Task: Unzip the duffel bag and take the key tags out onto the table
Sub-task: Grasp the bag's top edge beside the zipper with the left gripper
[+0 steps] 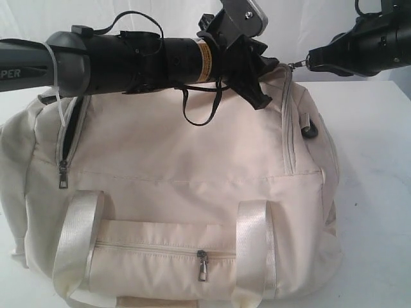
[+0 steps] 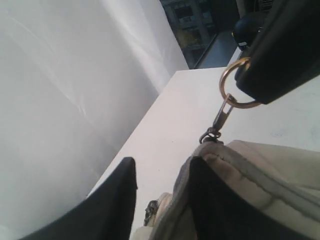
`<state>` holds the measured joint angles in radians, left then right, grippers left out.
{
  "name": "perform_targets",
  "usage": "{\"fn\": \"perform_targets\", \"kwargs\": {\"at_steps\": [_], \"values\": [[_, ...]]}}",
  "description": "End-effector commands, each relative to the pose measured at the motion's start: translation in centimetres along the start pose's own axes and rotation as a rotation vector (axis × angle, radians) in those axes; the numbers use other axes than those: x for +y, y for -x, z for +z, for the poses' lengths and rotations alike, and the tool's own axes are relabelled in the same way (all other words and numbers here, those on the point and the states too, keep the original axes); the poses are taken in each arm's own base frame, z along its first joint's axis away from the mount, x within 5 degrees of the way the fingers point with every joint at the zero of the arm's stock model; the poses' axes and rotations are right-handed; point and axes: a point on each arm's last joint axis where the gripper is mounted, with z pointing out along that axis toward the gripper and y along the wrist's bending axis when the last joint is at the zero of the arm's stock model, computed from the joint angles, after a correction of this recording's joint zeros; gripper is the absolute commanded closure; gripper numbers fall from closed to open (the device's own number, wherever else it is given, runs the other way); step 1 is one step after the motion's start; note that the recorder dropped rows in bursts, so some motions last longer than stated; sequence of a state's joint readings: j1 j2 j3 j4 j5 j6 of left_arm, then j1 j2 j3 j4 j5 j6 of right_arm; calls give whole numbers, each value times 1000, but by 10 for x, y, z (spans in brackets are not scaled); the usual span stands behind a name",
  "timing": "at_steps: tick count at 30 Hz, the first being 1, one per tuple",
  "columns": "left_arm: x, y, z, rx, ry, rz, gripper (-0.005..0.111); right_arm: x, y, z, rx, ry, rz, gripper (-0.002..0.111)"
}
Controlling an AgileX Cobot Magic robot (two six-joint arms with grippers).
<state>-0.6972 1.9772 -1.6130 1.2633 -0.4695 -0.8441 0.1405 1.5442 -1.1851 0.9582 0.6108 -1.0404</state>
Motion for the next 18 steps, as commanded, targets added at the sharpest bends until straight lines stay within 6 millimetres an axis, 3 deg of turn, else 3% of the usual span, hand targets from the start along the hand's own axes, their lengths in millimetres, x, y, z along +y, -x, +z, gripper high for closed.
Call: {"fn": "perform_targets", "kwargs": {"at_steps": [1, 14, 18], "values": [[-3, 6, -1, -33, -32, 18, 61, -6, 2, -4, -24, -42, -10, 108], [-2, 5, -3, 12, -36, 49, 62, -7, 3, -4, -28, -49, -10, 108], [0, 3, -3, 38, -7, 50, 80, -7, 3, -4, -28, -49, -10, 108]]}}
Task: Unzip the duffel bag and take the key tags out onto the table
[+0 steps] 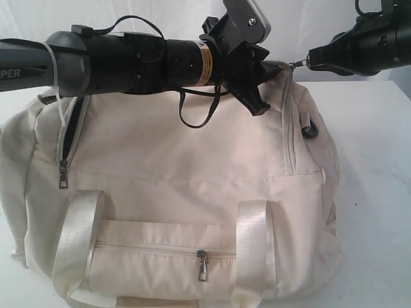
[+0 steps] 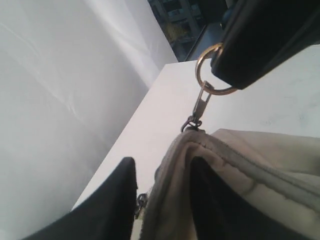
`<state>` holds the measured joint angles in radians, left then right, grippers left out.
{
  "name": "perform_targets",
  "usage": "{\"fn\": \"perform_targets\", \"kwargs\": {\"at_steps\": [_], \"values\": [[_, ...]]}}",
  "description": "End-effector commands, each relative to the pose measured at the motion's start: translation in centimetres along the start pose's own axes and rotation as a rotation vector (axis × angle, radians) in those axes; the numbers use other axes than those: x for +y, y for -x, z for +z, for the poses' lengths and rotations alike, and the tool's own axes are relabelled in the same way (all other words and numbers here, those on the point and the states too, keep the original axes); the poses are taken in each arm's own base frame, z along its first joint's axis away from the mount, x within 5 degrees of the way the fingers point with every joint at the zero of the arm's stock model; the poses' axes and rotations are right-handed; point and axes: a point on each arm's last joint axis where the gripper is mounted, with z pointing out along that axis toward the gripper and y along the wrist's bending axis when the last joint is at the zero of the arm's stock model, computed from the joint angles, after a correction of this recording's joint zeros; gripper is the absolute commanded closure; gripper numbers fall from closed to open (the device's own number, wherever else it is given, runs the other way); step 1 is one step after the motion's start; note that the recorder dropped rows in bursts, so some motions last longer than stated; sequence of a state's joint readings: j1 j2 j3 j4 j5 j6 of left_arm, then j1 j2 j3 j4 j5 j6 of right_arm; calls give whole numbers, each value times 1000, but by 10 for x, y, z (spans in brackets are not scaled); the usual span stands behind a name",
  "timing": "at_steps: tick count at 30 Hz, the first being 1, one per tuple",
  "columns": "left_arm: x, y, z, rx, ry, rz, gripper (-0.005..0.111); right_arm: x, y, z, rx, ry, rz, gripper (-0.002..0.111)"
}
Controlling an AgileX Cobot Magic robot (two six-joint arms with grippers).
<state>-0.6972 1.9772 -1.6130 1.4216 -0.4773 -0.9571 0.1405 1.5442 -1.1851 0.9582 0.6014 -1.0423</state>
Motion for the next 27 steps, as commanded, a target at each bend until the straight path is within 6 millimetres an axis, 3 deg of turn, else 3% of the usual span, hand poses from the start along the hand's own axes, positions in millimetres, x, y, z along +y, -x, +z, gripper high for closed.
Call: {"fn": "perform_targets", "kwargs": {"at_steps": [1, 6, 16, 27], "values": [[5, 4, -3, 24, 45, 0, 86, -6, 2, -4, -23, -41, -8, 108], [11, 1, -4, 51, 108, -93, 107, -6, 2, -4, -23, -41, -8, 108], [17, -2, -5, 60, 188, -269, 107, -11, 3, -1, -41, -84, -4, 108], [23, -5, -7, 71, 225, -328, 107, -14, -17, 14, 118, -34, -33, 108]]}}
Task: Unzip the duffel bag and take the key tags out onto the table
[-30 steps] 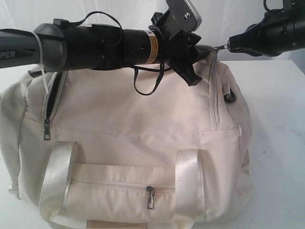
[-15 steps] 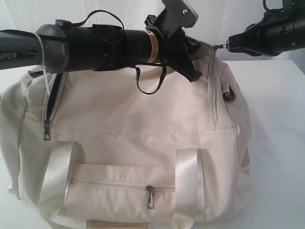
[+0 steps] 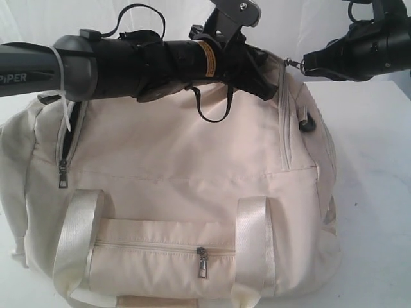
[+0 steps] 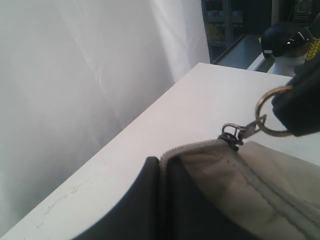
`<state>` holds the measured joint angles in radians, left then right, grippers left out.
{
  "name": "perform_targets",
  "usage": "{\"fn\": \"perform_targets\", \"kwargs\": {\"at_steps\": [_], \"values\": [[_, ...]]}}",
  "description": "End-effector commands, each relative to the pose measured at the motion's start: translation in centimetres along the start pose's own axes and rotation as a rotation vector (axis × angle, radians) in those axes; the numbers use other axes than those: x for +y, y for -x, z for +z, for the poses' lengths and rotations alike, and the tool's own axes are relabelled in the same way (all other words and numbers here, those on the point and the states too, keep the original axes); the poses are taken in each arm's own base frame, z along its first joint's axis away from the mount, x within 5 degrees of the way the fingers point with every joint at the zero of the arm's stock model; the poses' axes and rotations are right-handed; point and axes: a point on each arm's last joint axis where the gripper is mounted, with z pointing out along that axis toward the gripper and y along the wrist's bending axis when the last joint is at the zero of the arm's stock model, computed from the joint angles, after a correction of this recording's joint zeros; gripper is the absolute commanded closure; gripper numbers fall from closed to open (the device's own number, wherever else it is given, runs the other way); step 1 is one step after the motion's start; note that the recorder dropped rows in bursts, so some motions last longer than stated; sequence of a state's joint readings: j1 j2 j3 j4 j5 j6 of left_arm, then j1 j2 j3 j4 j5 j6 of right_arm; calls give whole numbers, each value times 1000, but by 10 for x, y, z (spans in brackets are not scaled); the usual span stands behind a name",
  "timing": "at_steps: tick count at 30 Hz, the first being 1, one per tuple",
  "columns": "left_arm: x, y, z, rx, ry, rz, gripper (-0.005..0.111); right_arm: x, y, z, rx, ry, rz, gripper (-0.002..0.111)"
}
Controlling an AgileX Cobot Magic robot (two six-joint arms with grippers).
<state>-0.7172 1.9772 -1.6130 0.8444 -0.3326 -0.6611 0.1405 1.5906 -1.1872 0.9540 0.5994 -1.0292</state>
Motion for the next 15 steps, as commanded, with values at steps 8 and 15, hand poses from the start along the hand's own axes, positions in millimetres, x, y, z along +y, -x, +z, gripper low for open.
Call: {"fn": "perform_targets", "kwargs": {"at_steps": [8, 15], "values": [[33, -8, -7, 79, 115, -87, 107, 2, -17, -6, 189, 57, -110, 108], [33, -9, -7, 97, 123, -79, 107, 11, -24, -11, 269, 143, -125, 108]]}}
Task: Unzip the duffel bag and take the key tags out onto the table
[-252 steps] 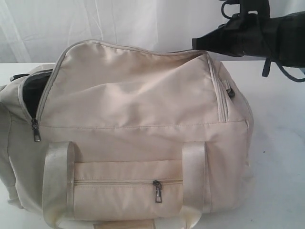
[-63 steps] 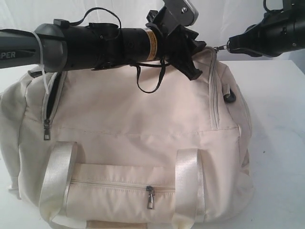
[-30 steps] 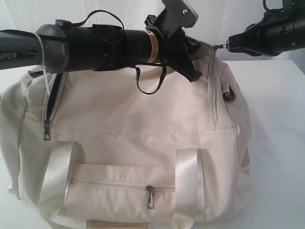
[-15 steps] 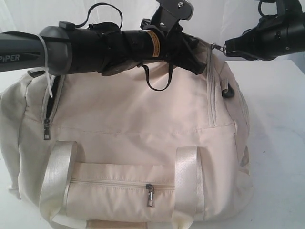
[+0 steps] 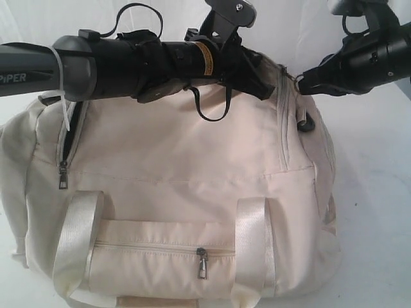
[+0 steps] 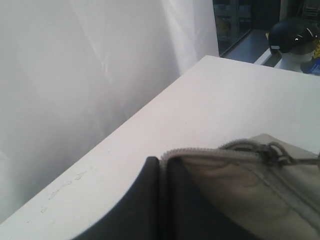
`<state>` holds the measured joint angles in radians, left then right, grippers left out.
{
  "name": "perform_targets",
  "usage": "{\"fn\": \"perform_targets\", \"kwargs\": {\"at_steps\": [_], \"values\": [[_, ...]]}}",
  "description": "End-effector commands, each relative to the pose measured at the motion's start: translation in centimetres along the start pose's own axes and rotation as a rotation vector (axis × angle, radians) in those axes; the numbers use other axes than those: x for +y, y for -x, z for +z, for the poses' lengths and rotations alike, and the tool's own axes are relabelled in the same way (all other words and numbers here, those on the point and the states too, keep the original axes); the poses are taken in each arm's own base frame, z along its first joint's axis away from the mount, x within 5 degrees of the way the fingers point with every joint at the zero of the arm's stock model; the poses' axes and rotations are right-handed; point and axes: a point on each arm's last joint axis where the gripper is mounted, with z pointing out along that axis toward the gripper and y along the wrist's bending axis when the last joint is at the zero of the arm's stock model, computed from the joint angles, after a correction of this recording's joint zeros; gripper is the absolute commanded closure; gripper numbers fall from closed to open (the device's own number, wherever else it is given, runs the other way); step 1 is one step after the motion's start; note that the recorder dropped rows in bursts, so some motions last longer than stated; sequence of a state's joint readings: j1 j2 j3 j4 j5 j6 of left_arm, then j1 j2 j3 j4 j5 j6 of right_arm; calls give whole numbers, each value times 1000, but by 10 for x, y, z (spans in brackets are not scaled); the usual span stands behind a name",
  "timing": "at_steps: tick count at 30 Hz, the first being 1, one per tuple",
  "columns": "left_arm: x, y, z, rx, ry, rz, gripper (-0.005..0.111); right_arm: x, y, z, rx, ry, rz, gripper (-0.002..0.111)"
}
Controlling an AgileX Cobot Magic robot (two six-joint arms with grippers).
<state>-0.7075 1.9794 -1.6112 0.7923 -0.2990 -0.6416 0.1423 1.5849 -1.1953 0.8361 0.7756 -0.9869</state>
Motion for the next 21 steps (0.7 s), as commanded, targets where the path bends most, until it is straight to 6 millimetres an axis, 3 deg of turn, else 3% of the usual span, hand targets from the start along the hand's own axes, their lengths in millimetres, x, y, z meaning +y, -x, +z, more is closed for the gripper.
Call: {"fn": "perform_targets", "kwargs": {"at_steps": [1, 9, 15, 21], "values": [[28, -4, -7, 69, 95, -32, 107, 4, -15, -6, 141, 57, -64, 108], [29, -6, -7, 87, 103, -25, 107, 30, -26, -24, 286, 282, -74, 108], [29, -6, -7, 89, 102, 14, 107, 44, -26, -58, 302, 169, 3, 108], [29, -1, -9, 75, 102, 16, 107, 74, -64, -63, 385, 189, 51, 108]]}}
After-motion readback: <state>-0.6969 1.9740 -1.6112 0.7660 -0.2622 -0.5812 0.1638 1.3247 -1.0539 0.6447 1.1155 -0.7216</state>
